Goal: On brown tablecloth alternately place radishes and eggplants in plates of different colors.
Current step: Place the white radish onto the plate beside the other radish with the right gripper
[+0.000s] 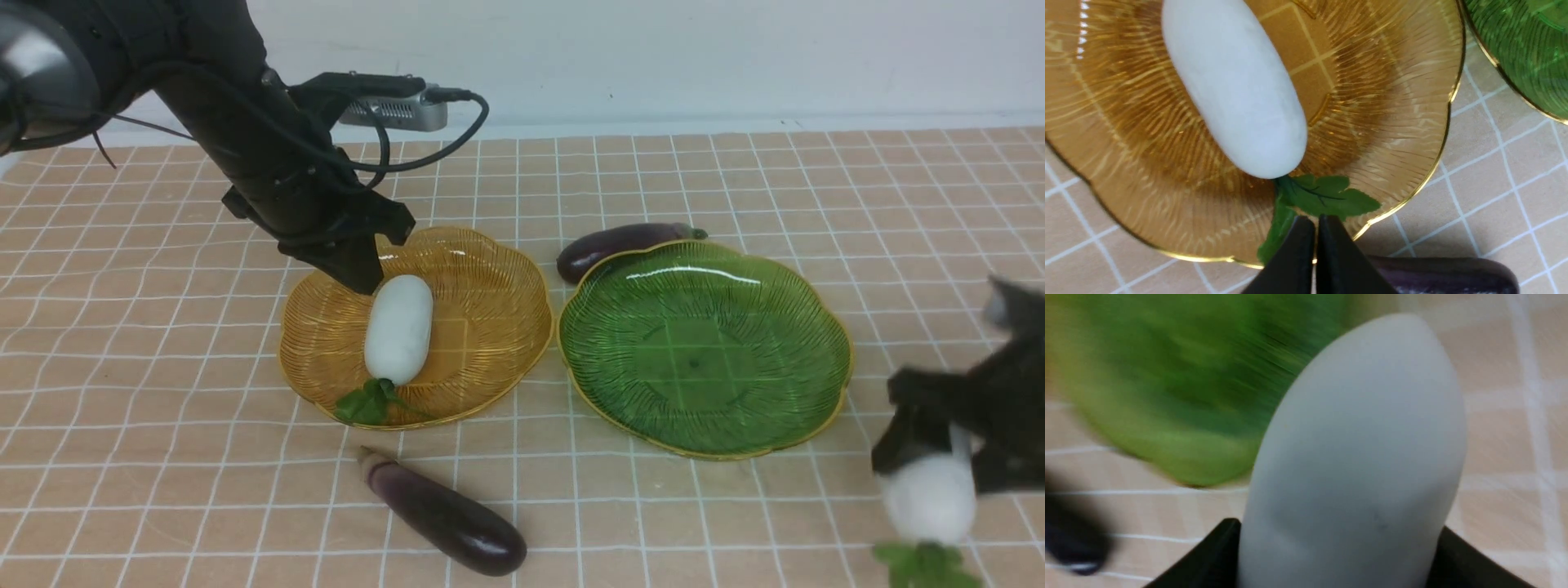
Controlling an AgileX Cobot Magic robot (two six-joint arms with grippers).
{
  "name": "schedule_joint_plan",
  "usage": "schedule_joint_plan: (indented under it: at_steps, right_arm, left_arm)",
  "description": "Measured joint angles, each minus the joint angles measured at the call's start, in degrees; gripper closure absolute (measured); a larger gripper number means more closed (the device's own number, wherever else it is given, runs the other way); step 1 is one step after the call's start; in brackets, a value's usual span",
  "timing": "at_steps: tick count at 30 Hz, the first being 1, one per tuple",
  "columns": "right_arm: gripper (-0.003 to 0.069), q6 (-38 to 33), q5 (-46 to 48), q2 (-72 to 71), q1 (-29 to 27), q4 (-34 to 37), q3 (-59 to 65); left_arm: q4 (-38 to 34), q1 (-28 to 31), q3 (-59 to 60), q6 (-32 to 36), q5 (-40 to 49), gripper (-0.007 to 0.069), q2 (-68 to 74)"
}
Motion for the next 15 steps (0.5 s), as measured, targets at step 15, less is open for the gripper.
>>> schedule_joint_plan:
  at_steps: [15]
  right_arm:
    - [0.0188, -0.4, -1.2, 37.5, 28.7, 4.1, -52.4]
  left_arm:
    - [-0.5, 7.9, 1.7, -3.0, 0.5, 0.0628, -15.9]
